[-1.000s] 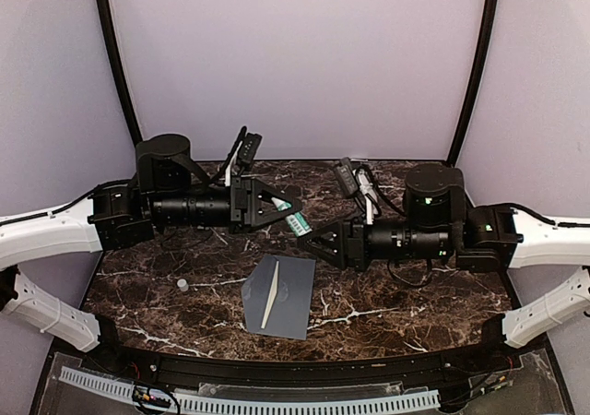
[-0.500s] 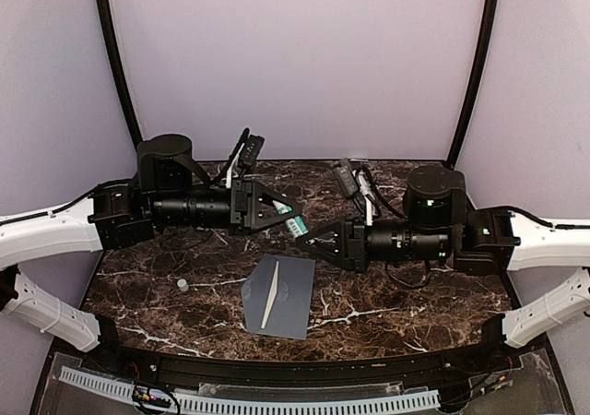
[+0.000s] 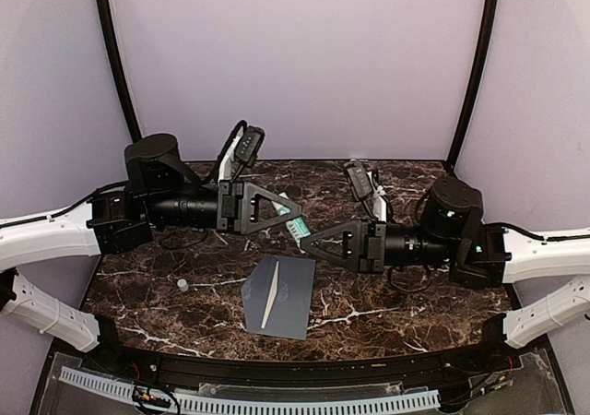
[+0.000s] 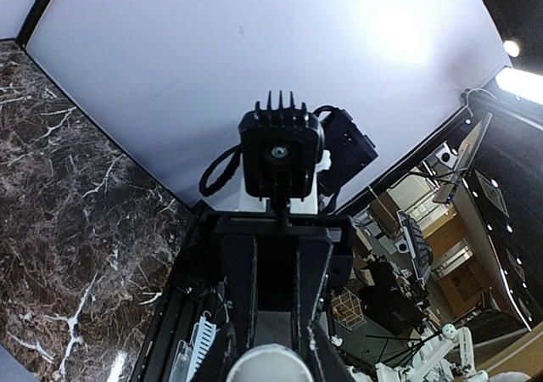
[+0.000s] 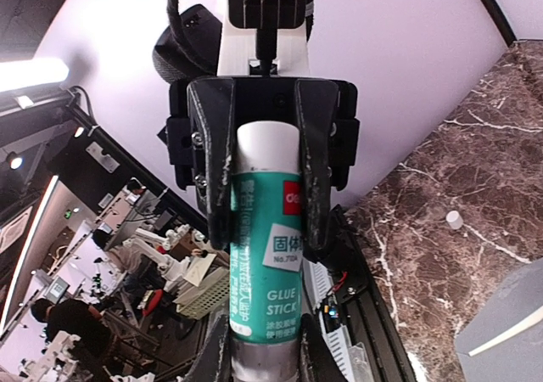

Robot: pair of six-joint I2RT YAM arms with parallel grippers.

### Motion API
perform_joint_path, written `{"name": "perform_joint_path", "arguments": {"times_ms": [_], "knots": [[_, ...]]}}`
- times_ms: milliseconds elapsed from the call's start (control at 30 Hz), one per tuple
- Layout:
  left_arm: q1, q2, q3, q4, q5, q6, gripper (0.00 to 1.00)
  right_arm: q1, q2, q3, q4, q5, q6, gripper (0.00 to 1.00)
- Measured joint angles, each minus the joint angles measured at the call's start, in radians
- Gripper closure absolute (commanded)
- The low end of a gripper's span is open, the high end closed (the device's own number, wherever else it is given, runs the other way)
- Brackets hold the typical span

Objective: Place the letter into the envelope and seal it
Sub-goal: Unscrew the solid glue.

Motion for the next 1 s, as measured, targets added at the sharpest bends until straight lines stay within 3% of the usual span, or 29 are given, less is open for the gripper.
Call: {"name": "perform_joint_path", "arguments": {"times_ms": [300, 533, 600, 833, 1000], "knots": [[-0.002, -0.019, -0.029, 0.074, 0.024, 0.022, 1.0, -0.02, 0.0, -0.035, 0.125, -0.082, 0.084, 0.82], [0.005, -0.055, -0.035, 0.017, -0.098, -0.008, 1.0, -0.027, -0.018, -0.022, -0.004, -0.014, 0.024, 0.46], [0.014, -0.081, -0.035, -0.013, -0.146, -0.027, 1.0, -0.028, -0.029, -0.017, -0.067, 0.011, -0.004, 0.4], [0.034, -0.093, -0.033, -0.098, -0.207, -0.089, 1.0, -0.013, -0.042, 0.06, -0.284, 0.101, -0.126, 0.35], [0.034, -0.055, -0.032, -0.132, -0.196, -0.111, 1.0, 0.029, -0.003, 0.157, -0.396, 0.19, -0.21, 0.38]]}}
